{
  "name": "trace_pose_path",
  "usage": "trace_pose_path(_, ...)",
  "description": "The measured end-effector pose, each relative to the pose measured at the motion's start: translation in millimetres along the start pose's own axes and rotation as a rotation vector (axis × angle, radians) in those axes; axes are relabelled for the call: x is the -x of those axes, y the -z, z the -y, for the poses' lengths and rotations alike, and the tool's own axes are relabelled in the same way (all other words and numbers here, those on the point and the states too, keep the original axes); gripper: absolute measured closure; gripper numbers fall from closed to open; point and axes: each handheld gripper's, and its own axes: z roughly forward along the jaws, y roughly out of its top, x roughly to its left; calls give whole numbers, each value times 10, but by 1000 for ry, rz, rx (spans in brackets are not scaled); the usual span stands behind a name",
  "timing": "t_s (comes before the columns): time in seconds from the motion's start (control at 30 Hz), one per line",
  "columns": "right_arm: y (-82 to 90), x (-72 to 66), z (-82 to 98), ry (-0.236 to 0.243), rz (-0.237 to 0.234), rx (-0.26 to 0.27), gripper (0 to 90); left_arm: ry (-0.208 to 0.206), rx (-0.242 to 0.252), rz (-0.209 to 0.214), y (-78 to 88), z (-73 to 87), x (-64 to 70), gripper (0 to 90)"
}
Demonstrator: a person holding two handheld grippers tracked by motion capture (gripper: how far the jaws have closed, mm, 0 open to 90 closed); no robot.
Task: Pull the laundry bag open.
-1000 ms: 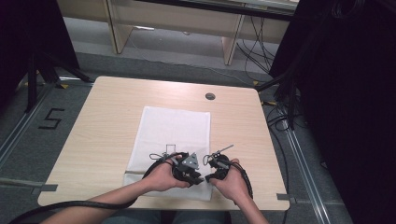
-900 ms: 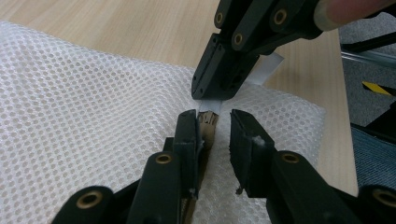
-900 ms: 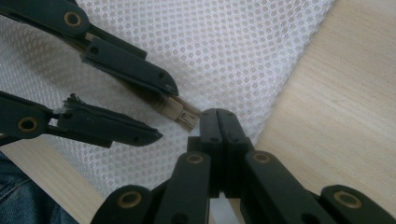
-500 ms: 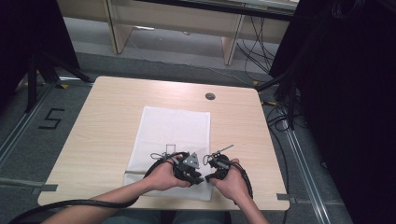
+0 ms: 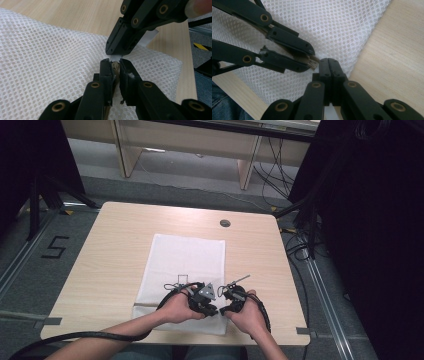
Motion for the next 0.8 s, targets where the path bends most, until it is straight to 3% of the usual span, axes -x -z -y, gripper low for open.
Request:
trace_pose_path(0.23, -1, 4, 1, 4, -3, 3, 900, 24, -5, 4, 21, -24, 8, 814)
trace_pose_path(0.73, -1, 8, 7, 3, -5, 3, 900, 8, -8, 4, 38, -46, 10, 817)
trace_pose_path(0.77, -1, 8, 7, 3, -5, 3, 900, 27, -9, 6, 47, -47, 19, 817)
trace_pose_path(0.8, 1, 4, 9, -2, -3, 0, 900, 24, -9, 4, 77, -55, 20, 873)
